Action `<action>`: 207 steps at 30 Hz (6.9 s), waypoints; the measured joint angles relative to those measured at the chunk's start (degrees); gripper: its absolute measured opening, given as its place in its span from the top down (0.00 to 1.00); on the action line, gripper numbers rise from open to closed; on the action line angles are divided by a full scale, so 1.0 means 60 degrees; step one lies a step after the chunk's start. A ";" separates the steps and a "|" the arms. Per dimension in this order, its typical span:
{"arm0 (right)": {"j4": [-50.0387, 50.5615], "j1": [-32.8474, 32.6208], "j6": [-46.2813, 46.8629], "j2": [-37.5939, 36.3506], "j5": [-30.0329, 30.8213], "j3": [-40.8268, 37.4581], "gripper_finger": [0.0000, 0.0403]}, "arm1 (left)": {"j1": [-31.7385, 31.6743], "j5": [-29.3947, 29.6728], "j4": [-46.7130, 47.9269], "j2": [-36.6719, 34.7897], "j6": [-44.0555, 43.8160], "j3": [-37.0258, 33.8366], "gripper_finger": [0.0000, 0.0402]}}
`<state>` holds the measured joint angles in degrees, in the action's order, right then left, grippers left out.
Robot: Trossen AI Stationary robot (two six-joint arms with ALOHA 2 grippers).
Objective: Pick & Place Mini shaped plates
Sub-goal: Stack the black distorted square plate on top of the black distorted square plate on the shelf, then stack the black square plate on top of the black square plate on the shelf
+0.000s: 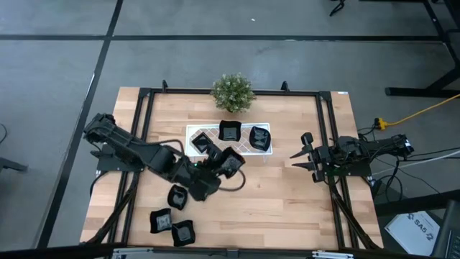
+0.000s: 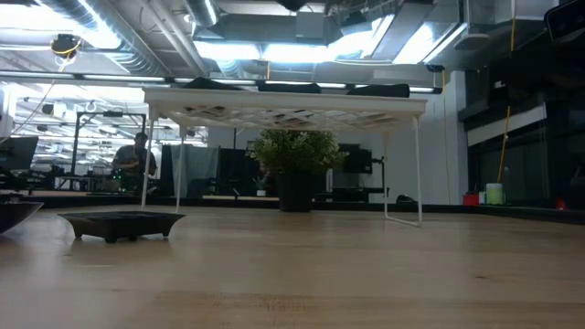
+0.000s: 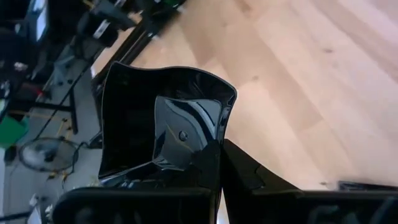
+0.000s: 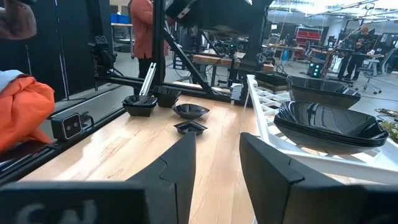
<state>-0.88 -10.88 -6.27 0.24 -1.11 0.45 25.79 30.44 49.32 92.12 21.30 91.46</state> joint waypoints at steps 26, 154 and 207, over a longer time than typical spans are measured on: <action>0.0001 -0.0002 0.0002 -0.0002 -0.0001 0.0000 0.69 | -0.2957 -0.0580 0.0032 0.0018 -0.2885 -0.0018 1.00; 0.0000 0.0000 0.0001 0.0001 -0.0001 0.0000 0.69 | 0.1260 -0.2885 -0.2768 0.1261 -0.5173 -0.5340 0.78; 0.0000 -0.0003 0.0002 -0.0002 0.0000 0.0000 0.69 | 0.1325 -0.2279 -0.1363 0.1721 -0.4771 -0.3426 1.00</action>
<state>-0.89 -10.90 -6.26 0.23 -1.10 0.45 33.74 16.76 41.15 102.44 -7.33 70.91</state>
